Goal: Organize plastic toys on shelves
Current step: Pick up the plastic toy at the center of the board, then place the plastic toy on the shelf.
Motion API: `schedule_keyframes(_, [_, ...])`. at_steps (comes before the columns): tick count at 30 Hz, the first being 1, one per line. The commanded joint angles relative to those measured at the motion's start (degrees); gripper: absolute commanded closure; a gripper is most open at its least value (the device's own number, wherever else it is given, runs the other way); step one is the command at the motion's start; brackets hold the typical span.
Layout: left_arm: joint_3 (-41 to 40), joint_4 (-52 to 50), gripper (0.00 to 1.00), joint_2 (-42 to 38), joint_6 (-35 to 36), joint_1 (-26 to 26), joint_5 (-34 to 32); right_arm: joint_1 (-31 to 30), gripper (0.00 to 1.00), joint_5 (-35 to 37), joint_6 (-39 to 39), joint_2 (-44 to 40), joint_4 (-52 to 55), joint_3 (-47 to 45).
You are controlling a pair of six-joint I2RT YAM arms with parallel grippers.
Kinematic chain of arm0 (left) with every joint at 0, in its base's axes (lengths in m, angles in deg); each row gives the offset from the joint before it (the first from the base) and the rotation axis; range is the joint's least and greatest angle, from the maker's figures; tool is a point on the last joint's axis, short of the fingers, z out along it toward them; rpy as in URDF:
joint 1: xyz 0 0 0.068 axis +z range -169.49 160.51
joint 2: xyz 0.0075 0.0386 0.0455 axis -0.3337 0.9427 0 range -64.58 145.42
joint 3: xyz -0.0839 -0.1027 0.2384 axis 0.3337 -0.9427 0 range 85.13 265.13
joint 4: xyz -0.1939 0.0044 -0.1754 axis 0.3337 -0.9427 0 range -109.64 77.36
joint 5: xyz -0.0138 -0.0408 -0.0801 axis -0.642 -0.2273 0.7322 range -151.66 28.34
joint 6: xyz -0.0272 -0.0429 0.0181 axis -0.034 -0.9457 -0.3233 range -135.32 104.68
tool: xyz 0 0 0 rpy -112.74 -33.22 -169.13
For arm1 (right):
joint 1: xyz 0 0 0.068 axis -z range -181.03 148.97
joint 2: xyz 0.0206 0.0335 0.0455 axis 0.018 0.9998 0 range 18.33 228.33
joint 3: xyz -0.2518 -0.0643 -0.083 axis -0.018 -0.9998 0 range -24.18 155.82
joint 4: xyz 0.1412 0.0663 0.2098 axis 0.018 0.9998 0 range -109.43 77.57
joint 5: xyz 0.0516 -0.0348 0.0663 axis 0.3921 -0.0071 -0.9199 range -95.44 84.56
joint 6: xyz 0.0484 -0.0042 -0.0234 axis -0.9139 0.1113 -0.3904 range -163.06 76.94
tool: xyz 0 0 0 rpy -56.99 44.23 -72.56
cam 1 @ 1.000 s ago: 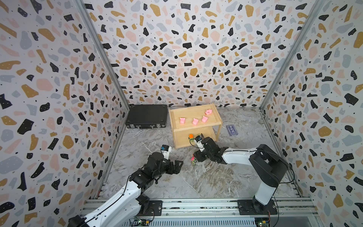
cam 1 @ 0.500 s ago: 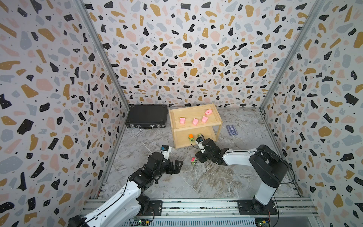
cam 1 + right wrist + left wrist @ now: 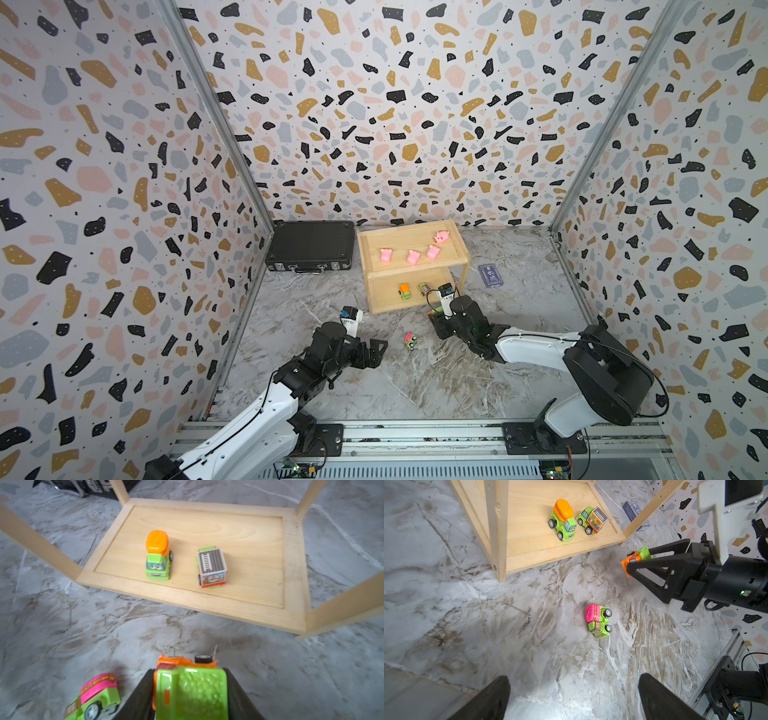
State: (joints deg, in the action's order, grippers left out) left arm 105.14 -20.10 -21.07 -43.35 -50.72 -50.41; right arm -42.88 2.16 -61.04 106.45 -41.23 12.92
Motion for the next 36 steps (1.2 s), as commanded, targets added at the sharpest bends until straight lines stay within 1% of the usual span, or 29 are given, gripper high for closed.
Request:
schedule_keyframes(1, [0.91, 0.96, 0.00, -0.35, 0.61, 0.17, -0.51, 1.51, 0.62, 3.64, -0.58, -0.57, -2.60, 0.80])
schedule_keyframes(7, [0.90, 0.85, 0.00, -0.41, 0.70, 0.19, -0.61, 3.33, 0.62, 4.63, 0.75, 2.60, -3.26, 3.82])
schedule_keyframes(17, [0.81, 0.94, 0.00, -0.35, 0.69, 0.19, -0.76, 4.05, 0.63, 5.51, 1.08, 6.25, -5.07, 6.88])
schedule_keyframes(20, [0.73, 1.05, 0.00, -0.27, 0.68, 0.19, -0.79, 4.45, 0.63, 5.67, 0.98, 7.69, -2.80, 9.03])
schedule_keyframes(24, [0.58, 1.22, 0.00, -0.27, 0.70, 0.19, -0.87, 4.67, 0.63, 6.19, 0.30, 9.77, -2.31, 10.94])
schedule_keyframes(28, [0.62, 1.22, 0.00, -0.26, 0.77, 0.14, -0.87, 4.67, 0.63, 8.34, 0.04, 11.62, 0.56, 13.61])
schedule_keyframes(36, [0.53, 1.47, 0.00, -0.26, 0.82, 0.15, -0.83, 4.71, 0.63, 9.28, 0.09, 13.61, 2.38, 15.83])
